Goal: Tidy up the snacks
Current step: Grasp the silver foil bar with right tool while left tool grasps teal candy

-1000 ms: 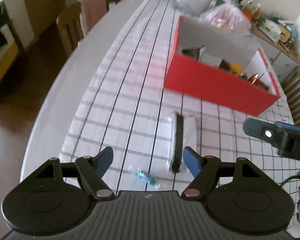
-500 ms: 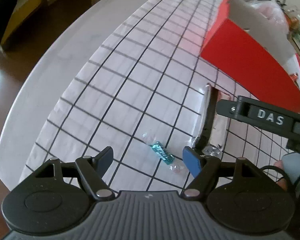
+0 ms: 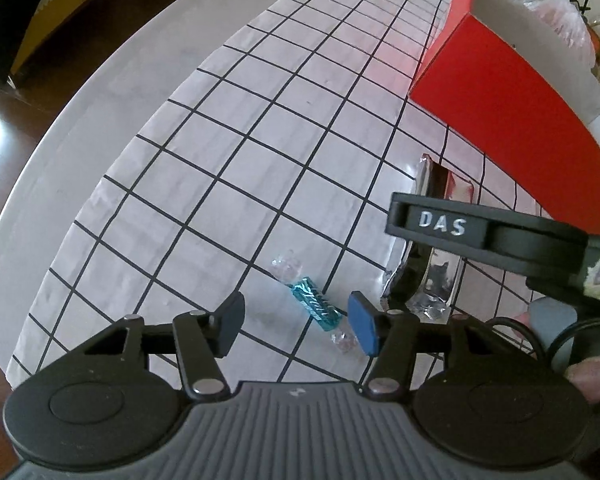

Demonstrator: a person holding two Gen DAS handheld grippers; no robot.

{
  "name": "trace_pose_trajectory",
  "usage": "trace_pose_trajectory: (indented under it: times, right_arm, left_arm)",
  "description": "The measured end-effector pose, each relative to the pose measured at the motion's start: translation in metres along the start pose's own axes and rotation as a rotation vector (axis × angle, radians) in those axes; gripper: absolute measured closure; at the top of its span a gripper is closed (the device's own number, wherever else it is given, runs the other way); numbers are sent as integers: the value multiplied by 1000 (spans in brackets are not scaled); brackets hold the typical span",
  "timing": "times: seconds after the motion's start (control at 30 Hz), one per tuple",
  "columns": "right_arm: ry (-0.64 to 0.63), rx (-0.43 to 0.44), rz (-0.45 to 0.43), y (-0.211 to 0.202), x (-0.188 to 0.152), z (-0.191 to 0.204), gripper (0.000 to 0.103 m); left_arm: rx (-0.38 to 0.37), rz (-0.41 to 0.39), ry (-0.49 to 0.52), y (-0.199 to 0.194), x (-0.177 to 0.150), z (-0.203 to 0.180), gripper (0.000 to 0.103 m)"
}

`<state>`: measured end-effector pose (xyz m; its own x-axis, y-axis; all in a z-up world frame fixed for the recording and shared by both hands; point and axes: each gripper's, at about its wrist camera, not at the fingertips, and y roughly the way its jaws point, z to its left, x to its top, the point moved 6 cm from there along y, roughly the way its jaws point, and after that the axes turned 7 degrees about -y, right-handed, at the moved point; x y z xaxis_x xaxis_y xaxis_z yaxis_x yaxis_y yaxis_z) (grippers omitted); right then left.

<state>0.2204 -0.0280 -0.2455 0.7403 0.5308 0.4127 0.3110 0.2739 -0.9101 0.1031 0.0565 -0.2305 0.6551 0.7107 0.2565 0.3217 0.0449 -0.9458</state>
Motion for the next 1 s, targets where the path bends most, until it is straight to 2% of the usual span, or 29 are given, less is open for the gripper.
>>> trace_pose_trajectory:
  times: [0.1,0.23,0.37,0.43,0.5,0.6,0.67,1.0]
  right_arm:
    - [-27,-9,-3,1,-1,2,25]
    - [-63,-27,-11,1,0,4,33]
    - [-92,-28,-22,-2,-1,2,47]
    - [-98,-24,-28,-5,-2,-1,56]
    - [-98,-17,-31,-7,-2,-5,59]
    - [-91,-6,-35,-11,-4,-9,62]
    - [-90,-3,-36,-14,-7,-12,62]
    - [-44,48,-69,-43,-33,-46,62]
  left_arm:
    - [18,8,-5,3,-1,-1,47]
    - [42,7,-18,5,0,-3,48]
    - [61,3,-30,9,3,-5,49]
    - [74,-2,-35,11,5,-7,53]
    - [83,-11,-36,11,6,-7,60]
    - [107,-27,-36,11,6,-7,74]
    - [118,-34,-43,11,6,-5,89]
    - [62,-33,-64,7,6,8,91]
